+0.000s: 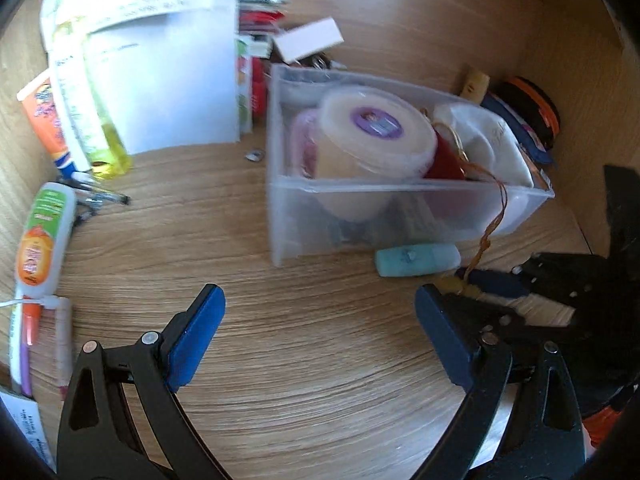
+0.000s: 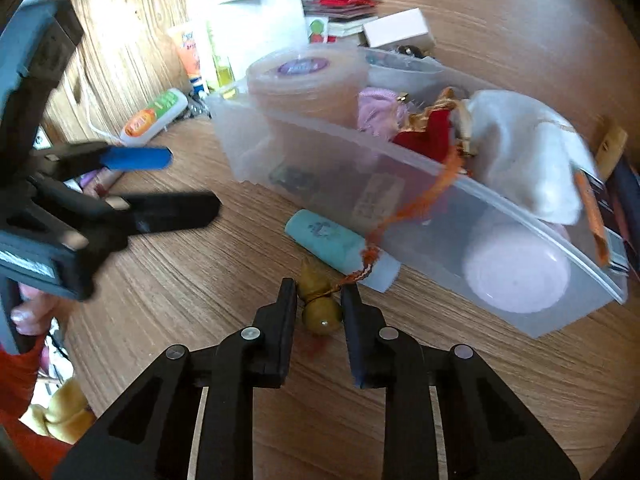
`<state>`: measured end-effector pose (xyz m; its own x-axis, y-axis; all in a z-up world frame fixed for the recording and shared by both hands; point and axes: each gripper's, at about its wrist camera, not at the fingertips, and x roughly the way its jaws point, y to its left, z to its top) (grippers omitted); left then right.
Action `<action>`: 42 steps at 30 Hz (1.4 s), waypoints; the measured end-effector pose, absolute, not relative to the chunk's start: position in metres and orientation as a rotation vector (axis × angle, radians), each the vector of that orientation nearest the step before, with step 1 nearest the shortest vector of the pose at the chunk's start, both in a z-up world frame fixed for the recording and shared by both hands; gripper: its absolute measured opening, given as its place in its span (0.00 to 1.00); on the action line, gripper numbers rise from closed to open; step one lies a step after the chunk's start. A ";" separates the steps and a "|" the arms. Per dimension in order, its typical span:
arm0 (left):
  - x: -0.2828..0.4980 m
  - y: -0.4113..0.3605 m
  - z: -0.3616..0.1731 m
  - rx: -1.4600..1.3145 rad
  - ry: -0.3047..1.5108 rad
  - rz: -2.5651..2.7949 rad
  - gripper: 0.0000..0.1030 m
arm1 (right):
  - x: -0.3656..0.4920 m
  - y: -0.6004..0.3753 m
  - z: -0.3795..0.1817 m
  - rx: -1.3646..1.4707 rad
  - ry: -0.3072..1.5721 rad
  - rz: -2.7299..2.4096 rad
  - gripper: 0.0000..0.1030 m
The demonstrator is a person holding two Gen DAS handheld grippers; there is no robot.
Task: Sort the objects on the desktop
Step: 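Move left tool to the light-blue tube while right tool grasps gourd tassel, then grasp the light-blue tube with the left tool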
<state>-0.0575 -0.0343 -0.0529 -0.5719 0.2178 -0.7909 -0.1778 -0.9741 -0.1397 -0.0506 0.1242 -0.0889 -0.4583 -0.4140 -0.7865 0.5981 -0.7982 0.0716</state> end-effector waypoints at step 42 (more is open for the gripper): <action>-0.053 0.038 -0.059 -1.337 0.091 2.635 0.71 | -0.035 0.231 -0.050 0.988 0.102 -2.383 0.20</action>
